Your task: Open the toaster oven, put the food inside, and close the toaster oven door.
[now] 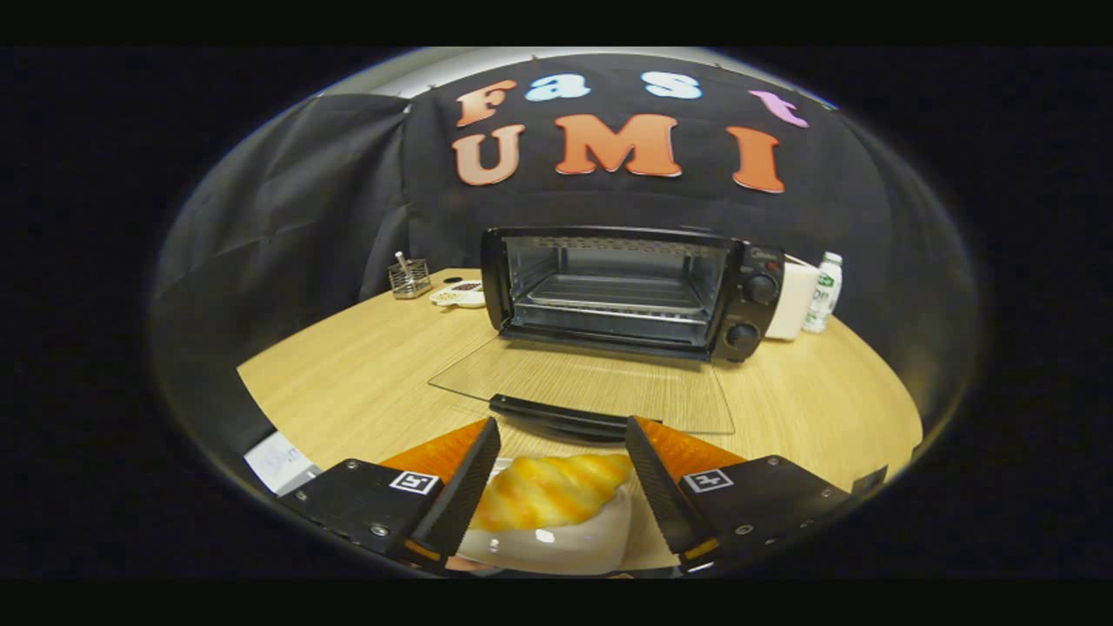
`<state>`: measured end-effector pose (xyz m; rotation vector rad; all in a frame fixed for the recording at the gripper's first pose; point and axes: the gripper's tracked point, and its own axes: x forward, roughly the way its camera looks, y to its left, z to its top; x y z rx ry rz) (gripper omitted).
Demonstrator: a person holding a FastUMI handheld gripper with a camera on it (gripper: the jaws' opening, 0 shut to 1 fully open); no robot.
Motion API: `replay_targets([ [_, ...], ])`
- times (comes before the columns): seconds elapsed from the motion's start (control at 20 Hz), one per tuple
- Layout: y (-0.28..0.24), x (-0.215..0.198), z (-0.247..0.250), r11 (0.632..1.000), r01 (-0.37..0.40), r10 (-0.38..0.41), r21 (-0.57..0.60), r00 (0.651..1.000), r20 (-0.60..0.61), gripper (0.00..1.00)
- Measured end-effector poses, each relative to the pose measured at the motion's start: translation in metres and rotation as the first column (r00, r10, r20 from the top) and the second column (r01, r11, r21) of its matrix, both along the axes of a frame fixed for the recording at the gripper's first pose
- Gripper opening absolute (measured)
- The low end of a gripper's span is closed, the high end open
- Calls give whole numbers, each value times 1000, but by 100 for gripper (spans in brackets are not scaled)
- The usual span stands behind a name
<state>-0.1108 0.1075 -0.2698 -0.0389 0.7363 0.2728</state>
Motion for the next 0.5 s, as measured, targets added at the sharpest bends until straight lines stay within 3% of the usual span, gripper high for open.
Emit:
replay_targets([
  [0.15,6,-24,-1,995,89,-86,38,994,-62,87],
  [0.5,9,-73,-24,977,192,-202,-93,972,-122,87],
])
